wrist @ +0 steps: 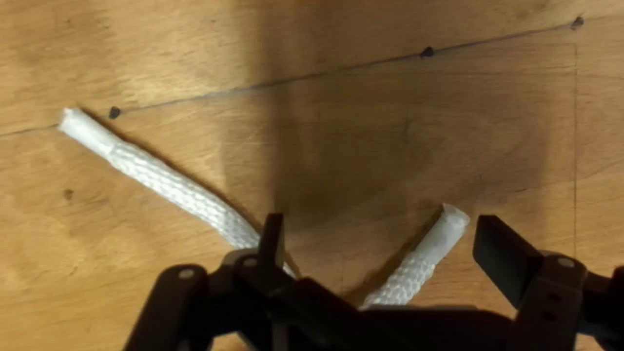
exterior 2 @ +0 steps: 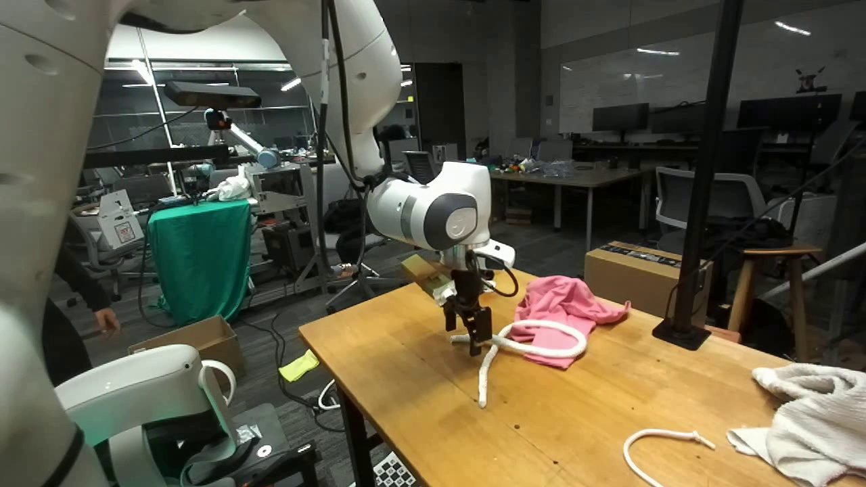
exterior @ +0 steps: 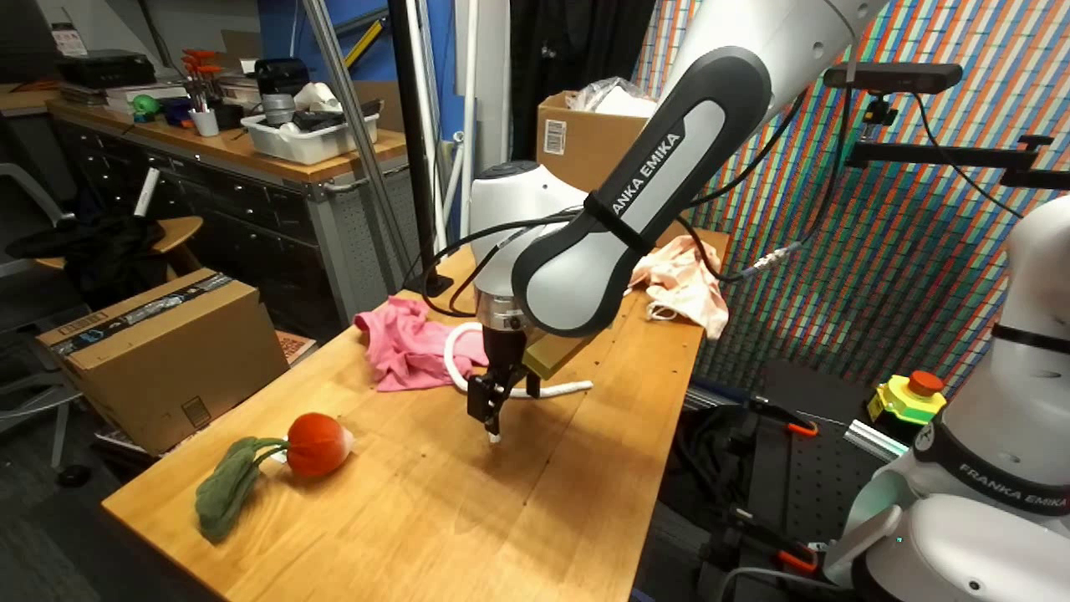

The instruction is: Separate all the objects on the table

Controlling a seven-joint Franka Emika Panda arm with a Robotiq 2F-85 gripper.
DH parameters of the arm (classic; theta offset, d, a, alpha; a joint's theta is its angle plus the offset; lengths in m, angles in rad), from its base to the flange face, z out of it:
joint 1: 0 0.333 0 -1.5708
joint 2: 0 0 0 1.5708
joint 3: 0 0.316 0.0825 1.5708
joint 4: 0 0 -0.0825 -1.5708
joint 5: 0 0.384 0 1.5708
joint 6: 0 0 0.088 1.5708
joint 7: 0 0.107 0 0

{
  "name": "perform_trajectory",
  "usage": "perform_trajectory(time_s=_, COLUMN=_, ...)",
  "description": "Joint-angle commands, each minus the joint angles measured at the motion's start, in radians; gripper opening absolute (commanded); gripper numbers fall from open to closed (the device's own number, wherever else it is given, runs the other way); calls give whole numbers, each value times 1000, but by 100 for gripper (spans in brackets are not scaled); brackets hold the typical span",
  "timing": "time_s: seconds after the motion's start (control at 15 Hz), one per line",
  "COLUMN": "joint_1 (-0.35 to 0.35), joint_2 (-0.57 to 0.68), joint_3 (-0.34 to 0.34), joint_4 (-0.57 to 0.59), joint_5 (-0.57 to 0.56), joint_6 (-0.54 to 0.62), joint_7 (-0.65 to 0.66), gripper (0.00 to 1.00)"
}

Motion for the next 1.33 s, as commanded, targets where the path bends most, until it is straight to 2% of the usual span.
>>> perform_trajectory(time_s=0.0, joint_1=19, joint_2=-1, joint_3=-34, joint_4=31, joint_5=-44, joint_6=-3, joint_7=37, gripper=100)
perform_trajectory(time_s=0.8, joint_1=5, joint_2=119, joint_3=-45, joint_4=213, joint_5=-36, joint_6=-55, joint_7=14, gripper=100)
perform_trajectory(time_s=1.27, joint_1=1, joint_2=166, joint_3=-48, joint_4=241, joint_5=-28, joint_6=-95, joint_7=15, gripper=100)
